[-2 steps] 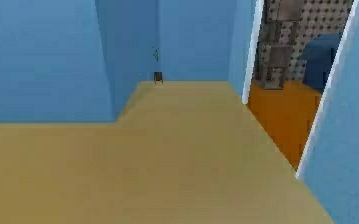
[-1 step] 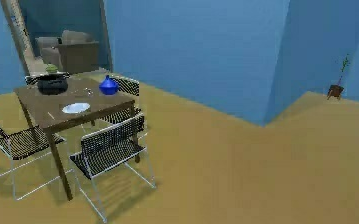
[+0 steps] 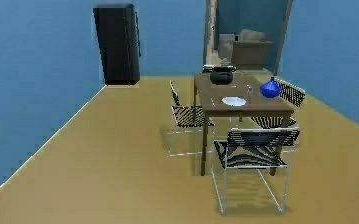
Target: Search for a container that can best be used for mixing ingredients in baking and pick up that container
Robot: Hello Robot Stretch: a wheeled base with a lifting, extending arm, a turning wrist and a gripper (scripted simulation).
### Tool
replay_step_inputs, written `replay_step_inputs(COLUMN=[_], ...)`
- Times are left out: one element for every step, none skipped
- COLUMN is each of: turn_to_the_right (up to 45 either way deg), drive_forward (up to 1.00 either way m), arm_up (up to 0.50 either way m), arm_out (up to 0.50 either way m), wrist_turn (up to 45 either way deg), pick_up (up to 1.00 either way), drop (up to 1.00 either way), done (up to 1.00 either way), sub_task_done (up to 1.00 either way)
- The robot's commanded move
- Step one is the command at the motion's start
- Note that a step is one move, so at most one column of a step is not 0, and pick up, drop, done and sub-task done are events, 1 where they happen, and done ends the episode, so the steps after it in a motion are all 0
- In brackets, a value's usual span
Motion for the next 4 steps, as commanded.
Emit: replay_step_inputs(turn_to_the_right=[-45.0,-42.0,-3.0,0.0], drive_forward=[0.0,0.0,0.0,1.0], arm_up=[0.0,0.0,0.0,0.0], arm_out=[0.0,0.0,0.0,0.0], wrist_turn=[0.0,0.0,0.0,0.0], pick_up=[0.0,0.0,0.0,0.0], drop=[0.0,0.0,0.0,0.0], done=[0.0,0.0,0.0,0.0], sub_task_done=[0.0,0.0,0.0,0.0])
